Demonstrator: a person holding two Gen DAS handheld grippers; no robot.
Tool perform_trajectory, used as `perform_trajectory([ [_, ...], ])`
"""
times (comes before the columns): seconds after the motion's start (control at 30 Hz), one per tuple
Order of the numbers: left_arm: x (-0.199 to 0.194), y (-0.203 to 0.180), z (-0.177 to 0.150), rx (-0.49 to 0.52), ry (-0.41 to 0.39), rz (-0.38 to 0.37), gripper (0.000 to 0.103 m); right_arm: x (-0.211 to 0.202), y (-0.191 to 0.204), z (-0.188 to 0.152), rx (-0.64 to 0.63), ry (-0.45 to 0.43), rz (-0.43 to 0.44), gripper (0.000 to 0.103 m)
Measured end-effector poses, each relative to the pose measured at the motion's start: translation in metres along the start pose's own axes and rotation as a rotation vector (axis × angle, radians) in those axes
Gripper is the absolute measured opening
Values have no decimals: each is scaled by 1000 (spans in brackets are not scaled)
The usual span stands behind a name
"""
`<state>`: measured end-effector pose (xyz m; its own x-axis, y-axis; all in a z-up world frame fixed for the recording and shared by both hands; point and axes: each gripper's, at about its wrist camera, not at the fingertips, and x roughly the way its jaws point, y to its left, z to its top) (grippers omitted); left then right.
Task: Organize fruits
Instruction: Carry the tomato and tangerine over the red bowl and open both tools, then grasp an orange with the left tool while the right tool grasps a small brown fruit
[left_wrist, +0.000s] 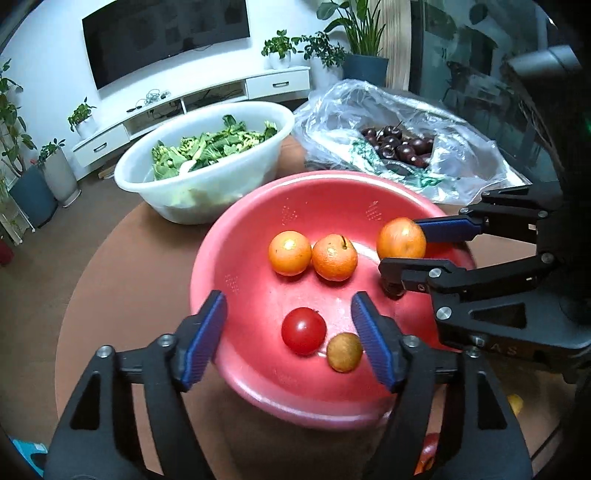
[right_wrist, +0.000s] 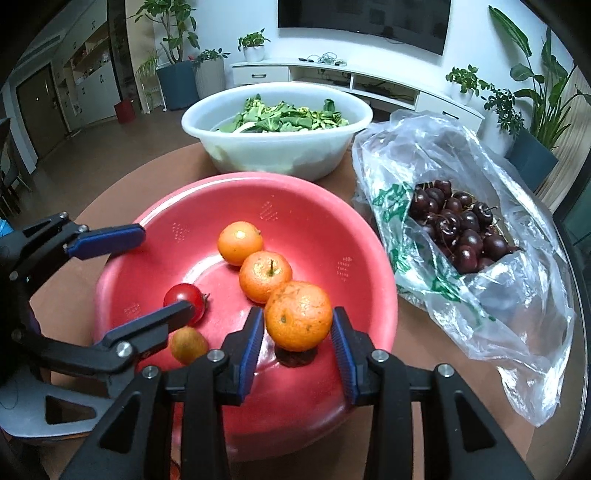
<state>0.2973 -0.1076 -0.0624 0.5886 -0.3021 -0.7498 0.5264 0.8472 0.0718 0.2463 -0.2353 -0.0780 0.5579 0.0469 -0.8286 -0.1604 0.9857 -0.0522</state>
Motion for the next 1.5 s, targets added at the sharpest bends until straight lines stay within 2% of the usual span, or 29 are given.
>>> perform_trajectory([
  [0.03,-5,2,-1,-9,-8,0,83,-5,-1,-2,7,-7,0,52],
  [0.1,-18,6,-5,-31,-28,-11,92,-15,-3,-5,23,-25,21,59],
  [0.17,-34,10,-10,-52,-45,-17,92,-24,-4,-7,39,-41,25,63],
  [0.27,-59,11,-22,-64,-70,-27,92,-42,-5,-16,64,-68,37,64],
  [0.43,-96,8,-55,-54,-96,-42,97,-78,2,-53,135,-108,91,69],
  [0.53,-108,4,-83,-47,-64,-88,97,-93,12,-84,155,-114,122,69],
  [0.7,-111,-19,-128,21,35,-124,97,-104,24,-131,212,-102,160,69],
  [0.87,-106,-41,-157,58,91,-168,97,-107,24,-148,255,-97,174,69],
  [0.97,-103,-48,-159,88,91,-174,96,-109,22,-149,259,-104,175,69],
  [1.0,-104,-48,-160,90,89,-182,95,-109,21,-151,262,-107,177,69],
  [1.07,-101,-49,-160,86,98,-200,85,-109,19,-152,272,-109,181,69],
  [1.13,-98,-50,-161,83,114,-212,71,-109,17,-155,283,-108,186,69],
  [1.23,-87,-50,-154,86,130,-222,59,-107,13,-158,295,-108,193,69],
  [1.5,-81,-51,-149,74,119,-268,49,-102,12,-161,301,-95,194,68],
])
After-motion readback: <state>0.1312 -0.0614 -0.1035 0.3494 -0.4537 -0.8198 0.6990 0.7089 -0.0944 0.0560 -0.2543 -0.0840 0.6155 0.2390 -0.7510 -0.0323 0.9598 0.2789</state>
